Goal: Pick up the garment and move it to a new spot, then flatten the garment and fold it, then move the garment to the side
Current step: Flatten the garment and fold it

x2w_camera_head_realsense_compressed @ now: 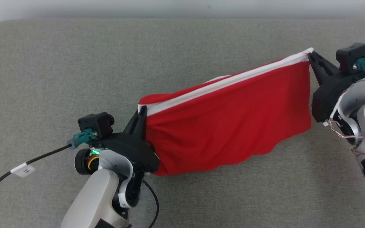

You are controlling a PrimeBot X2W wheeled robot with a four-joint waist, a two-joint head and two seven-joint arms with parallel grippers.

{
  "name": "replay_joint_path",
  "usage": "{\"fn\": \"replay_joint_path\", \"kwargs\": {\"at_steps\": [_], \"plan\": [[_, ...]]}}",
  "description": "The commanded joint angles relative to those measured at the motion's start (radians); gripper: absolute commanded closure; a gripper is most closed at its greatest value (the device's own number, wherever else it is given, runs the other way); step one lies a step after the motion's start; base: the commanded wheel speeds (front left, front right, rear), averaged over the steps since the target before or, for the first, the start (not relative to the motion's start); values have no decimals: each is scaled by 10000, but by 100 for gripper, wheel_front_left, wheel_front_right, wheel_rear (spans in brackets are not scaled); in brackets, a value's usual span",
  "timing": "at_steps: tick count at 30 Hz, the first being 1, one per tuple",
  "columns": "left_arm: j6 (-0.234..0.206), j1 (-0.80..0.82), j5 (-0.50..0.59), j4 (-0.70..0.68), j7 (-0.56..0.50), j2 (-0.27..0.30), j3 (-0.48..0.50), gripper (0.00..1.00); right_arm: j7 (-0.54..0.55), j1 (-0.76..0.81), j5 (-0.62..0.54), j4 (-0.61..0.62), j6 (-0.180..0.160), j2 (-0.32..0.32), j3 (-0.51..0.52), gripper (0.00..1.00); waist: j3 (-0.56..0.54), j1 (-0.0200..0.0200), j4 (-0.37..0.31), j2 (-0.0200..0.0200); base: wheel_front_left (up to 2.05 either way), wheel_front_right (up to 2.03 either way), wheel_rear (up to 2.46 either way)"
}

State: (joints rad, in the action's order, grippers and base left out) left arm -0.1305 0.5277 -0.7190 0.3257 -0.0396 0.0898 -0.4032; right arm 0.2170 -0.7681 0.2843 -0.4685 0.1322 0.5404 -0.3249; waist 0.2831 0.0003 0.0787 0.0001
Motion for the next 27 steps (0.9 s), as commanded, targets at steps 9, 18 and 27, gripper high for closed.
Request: {"fn": "replay_joint_path", "kwargs": {"at_steps": [9,18,27], "plan": [[65,693,460,727,866,-131,-219,0,-695,-1200,30,-1749,-28,-426,-656,23,671,-3,482,-1,0,0,0],[-5,396,1464,894,2333,319,-540,0,45,-1596,878,-2565,-27,-447,-1402,0,295,-3,425,-1,0,0,0],[-906,-1227,3380,-618,3048,1041,-494,0,1961,-947,2326,-2284,-27,122,-1347,0,-376,-3,560,-1,0,0,0]]}}
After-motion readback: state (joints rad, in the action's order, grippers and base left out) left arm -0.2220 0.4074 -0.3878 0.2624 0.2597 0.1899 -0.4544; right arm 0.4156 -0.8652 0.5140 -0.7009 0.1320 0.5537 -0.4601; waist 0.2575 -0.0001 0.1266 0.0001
